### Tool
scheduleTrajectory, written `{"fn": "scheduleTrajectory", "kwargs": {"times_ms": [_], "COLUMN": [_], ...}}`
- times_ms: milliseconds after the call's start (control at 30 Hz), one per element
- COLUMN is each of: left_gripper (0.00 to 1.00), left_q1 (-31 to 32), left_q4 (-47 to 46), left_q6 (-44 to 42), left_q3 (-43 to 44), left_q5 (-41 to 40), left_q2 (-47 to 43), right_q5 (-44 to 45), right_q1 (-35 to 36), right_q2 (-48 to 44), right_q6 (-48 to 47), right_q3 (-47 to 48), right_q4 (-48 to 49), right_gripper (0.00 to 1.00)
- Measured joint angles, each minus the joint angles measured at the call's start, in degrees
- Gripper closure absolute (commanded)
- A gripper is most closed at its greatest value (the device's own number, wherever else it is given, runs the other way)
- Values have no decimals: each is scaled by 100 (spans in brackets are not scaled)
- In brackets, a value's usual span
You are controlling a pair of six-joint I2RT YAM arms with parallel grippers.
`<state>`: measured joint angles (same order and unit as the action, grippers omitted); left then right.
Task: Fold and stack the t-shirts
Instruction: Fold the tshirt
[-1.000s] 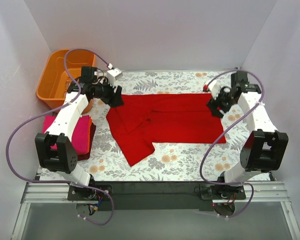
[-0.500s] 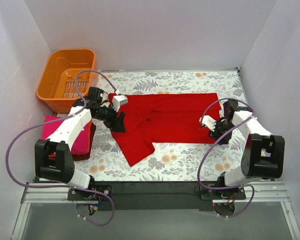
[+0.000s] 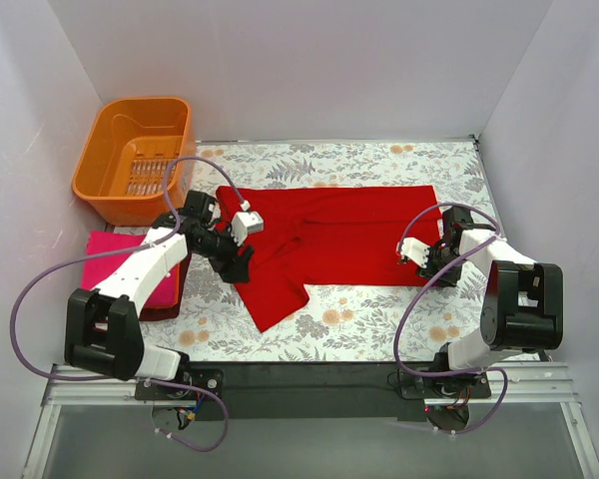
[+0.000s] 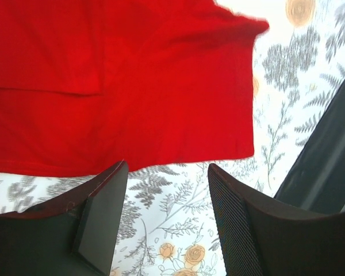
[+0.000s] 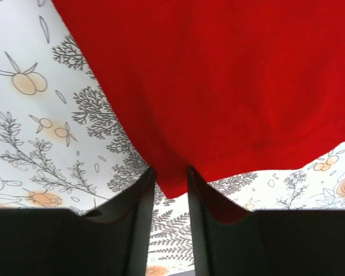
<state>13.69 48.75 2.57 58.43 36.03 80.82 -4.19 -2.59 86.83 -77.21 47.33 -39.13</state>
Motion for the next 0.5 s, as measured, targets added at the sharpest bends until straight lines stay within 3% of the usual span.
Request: {"fn": "scheduleTrajectory", "kwargs": {"times_ms": [100,133,500], "left_gripper": [46,46,53], "left_q1": [313,407,820], "left_q4": [-157,-190,-855], "left_q6": [-262,-354,-1008], "left_q3": [-516,-684,-1231], "left_q5": [-299,-404,-907], "left_q2": [-326,-437,-570], "right_q5": [90,114,190], "right_q1": [-2,-2,-2], "right_q2": [0,2,0], "right_q6": [0,-9,50], "right_q3": [-28,-37,-63], "right_q4": [151,208,417], "right_gripper": [85,98,99]}}
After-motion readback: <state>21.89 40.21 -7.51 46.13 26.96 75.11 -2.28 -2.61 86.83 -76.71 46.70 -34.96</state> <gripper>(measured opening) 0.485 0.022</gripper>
